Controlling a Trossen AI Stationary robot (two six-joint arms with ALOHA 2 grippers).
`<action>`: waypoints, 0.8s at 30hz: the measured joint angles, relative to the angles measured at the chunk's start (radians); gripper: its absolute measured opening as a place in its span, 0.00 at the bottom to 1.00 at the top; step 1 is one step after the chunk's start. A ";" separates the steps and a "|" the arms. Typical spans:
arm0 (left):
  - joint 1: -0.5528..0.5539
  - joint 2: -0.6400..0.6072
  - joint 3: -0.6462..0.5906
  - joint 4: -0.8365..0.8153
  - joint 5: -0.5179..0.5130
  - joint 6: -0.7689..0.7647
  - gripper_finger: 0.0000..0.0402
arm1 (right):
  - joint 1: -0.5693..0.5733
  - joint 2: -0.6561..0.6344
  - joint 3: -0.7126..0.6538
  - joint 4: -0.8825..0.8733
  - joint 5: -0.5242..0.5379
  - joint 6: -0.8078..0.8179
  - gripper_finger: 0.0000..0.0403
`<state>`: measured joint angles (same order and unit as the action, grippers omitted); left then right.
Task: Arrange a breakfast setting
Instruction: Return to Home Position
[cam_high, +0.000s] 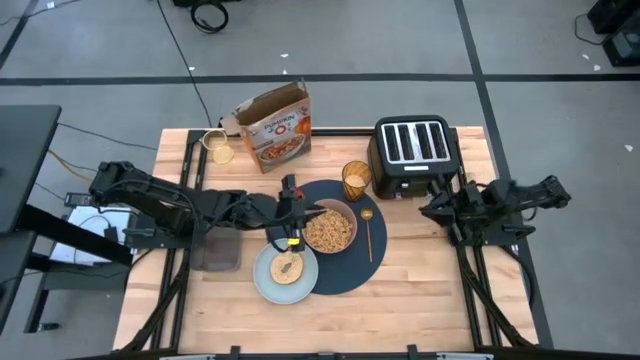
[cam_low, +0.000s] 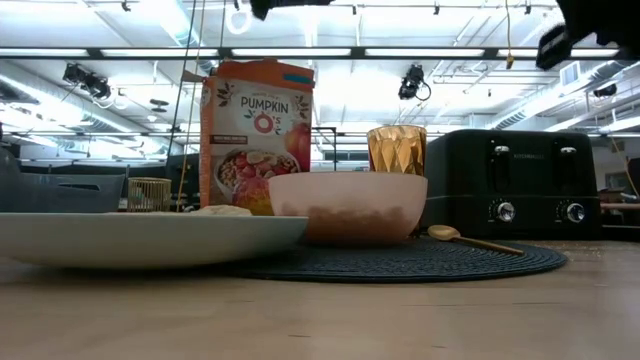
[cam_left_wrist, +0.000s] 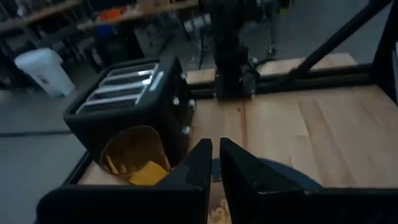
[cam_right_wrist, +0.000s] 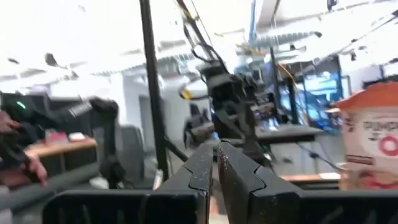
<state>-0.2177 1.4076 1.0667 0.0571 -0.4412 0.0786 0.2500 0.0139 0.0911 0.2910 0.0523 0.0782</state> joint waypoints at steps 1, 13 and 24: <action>0.002 -0.010 -0.039 0.062 0.000 0.009 0.10 | -0.001 0.000 -0.042 0.065 -0.002 0.019 0.09; 0.000 -0.266 -0.620 0.720 -0.045 0.029 0.10 | -0.101 -0.002 -0.085 0.015 0.031 -0.026 0.09; 0.034 -0.657 -0.938 0.683 -0.035 -0.103 0.10 | -0.152 -0.002 -0.085 0.000 0.032 -0.086 0.09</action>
<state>-0.1836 0.7502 0.1291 0.7401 -0.4761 -0.0240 0.0976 0.0124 0.0063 0.2909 0.0841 -0.0079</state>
